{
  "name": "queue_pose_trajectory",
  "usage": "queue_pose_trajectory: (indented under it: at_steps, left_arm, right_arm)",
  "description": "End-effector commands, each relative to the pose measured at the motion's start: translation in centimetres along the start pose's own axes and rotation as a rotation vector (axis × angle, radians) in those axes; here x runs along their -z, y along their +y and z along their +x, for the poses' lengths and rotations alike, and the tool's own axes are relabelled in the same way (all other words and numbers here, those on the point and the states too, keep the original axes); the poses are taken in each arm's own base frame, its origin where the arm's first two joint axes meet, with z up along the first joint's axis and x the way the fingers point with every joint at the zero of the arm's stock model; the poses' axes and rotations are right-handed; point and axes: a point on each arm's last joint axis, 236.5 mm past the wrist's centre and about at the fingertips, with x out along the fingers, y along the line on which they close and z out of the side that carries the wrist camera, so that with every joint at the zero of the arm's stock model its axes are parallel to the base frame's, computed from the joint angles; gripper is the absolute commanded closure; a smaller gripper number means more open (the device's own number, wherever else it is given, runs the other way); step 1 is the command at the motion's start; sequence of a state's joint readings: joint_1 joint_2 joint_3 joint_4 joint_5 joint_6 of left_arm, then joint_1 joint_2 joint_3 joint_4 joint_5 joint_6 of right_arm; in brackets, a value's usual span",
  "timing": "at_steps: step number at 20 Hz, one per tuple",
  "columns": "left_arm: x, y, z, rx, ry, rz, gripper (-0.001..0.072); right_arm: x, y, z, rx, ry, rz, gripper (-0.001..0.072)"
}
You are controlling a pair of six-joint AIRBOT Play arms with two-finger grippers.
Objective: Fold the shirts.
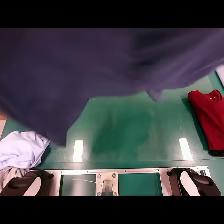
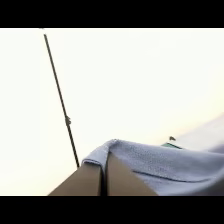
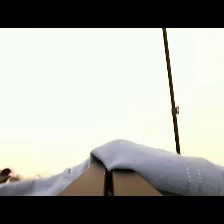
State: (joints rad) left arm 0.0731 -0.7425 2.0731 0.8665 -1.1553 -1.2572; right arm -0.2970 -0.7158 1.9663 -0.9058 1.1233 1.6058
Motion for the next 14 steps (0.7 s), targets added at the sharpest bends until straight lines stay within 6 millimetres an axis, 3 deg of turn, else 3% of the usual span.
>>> queue_pose_trajectory:
  at_steps: [1, 4, 7, 10, 12, 14]
  left_arm:
    - [-0.7, 1.2, -0.7, -0.073, -0.021, 0.012, 0.0691]
    - [5.4, 3.9, 2.6, -0.079, 0.122, -0.08, 0.069]
    - [15.4, 6.1, 6.3, -0.048, 0.36, -0.209, 0.069]
    - [27.6, 7.5, 9.5, 0.017, 0.594, -0.348, 0.069]
    - [34.6, 8.9, 11.5, 0.016, 0.666, -0.438, 0.069]
    - [41.4, 10.7, 13.4, -0.022, 0.716, -0.537, 0.069]
  right_arm:
    - [-1.7, 0.5, -1.0, 0.021, -0.052, -0.028, 0.0694]
    - [0.2, -2.8, 2.4, 0.051, 0.023, 0.015, 0.0694]
    - [5.7, -7.8, 7.8, 0.062, 0.179, 0.072, 0.0694]
    - [15.5, -13.9, 14.2, 0.06, 0.398, 0.179, 0.0694]
    - [23.1, -17.9, 17.8, 0.081, 0.525, 0.237, 0.0694]
    - [31.0, -20.4, 20.6, 0.089, 0.644, 0.286, 0.0694]
